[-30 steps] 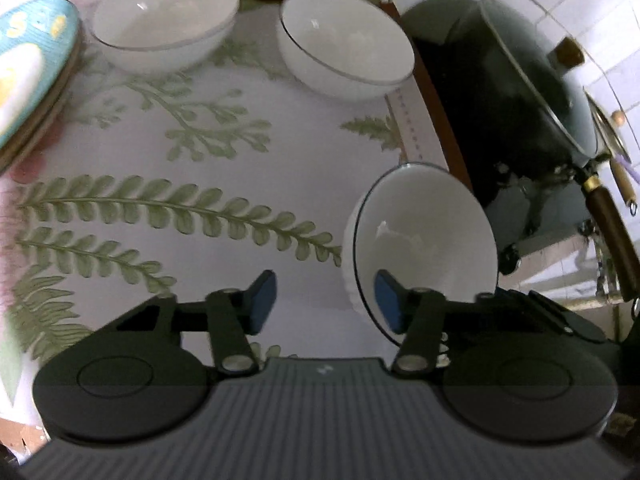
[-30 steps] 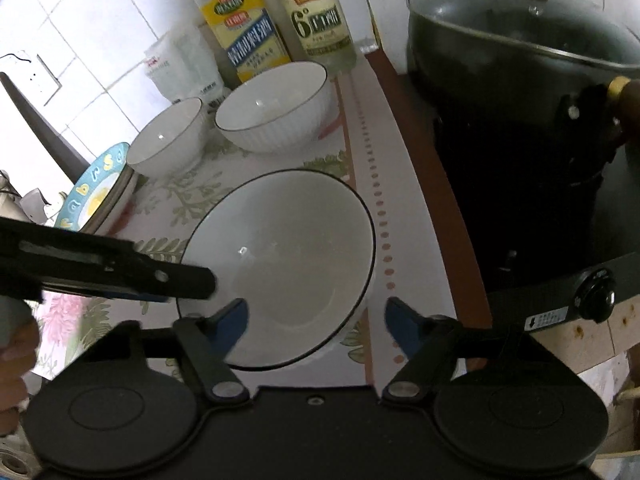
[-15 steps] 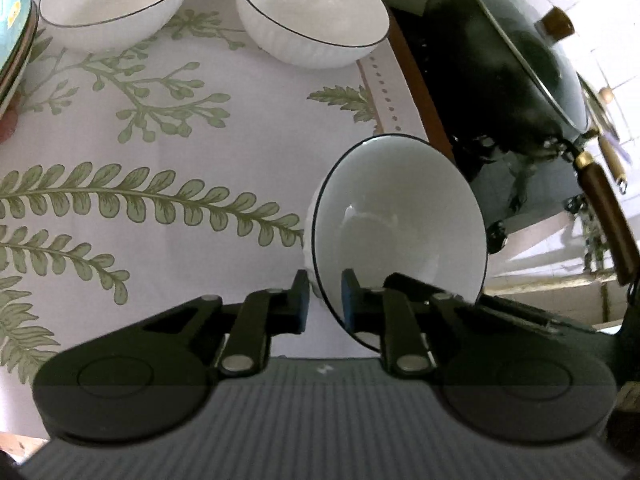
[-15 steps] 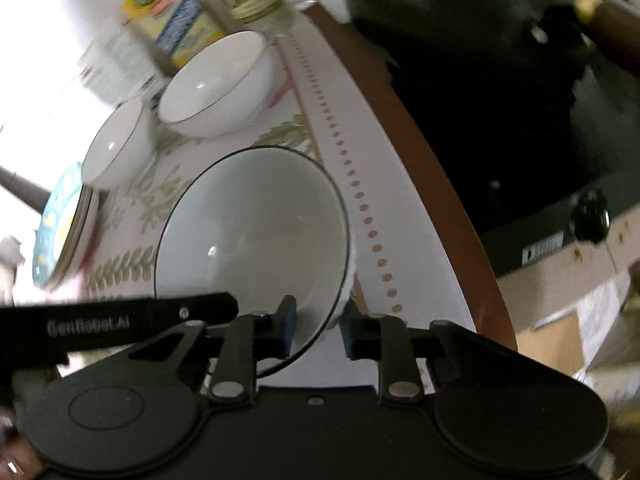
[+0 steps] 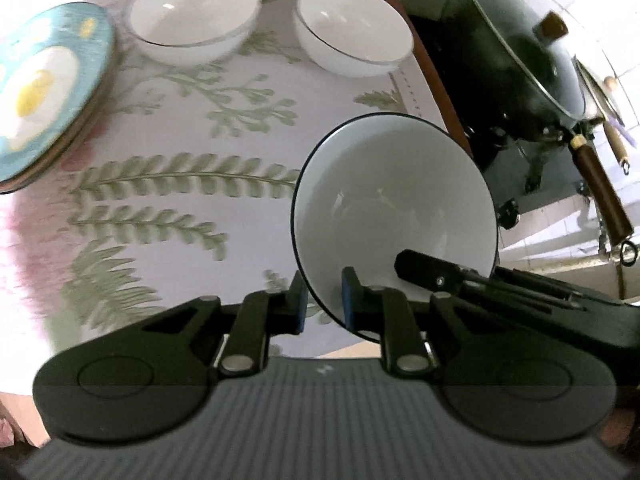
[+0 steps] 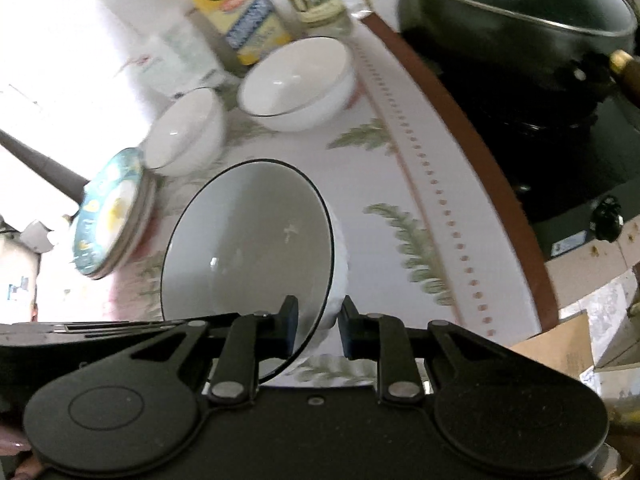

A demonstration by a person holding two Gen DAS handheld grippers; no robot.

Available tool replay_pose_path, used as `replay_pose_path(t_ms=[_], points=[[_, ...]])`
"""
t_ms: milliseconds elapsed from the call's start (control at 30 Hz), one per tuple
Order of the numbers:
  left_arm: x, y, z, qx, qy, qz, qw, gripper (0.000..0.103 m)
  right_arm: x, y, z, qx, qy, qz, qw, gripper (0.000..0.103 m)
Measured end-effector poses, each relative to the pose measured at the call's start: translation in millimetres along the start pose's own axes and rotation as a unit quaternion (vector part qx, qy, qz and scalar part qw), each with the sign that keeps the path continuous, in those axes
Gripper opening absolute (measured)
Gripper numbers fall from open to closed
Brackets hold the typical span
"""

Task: Organize plates and bowls
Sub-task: 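Carry the white bowl with both grippers toward the plate stack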

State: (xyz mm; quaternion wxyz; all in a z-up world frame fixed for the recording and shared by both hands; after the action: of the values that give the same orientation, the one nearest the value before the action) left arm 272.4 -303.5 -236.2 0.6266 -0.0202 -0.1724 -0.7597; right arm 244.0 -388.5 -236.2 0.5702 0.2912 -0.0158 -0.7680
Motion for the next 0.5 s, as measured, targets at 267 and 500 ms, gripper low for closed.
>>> replay_pose_path(t_ms=[267,500], points=[[-49,3,41,0.025,0.014,0.03,0.9991,0.015,-62,4,-3,0.0,0.023,0.042,0.999,0.026],[-90,8,48,0.034,0.015,0.064,0.9973,0.016,-98,12,-21,-0.008,0.044,0.058,0.997,0.026]])
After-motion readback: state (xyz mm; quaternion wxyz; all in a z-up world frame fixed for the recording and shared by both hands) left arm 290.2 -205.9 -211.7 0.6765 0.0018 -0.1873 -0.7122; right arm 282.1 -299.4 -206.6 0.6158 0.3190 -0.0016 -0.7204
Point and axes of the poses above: each gripper's, at about its wrist camera, not at the fingertips, and z roughly against the way its jaws point, x to its right, y to its top, the point moved 7 cm from there along -z, roughly the way its jaws point, and after that the axes turned 6 degrees about y, right-handed, at the moved point
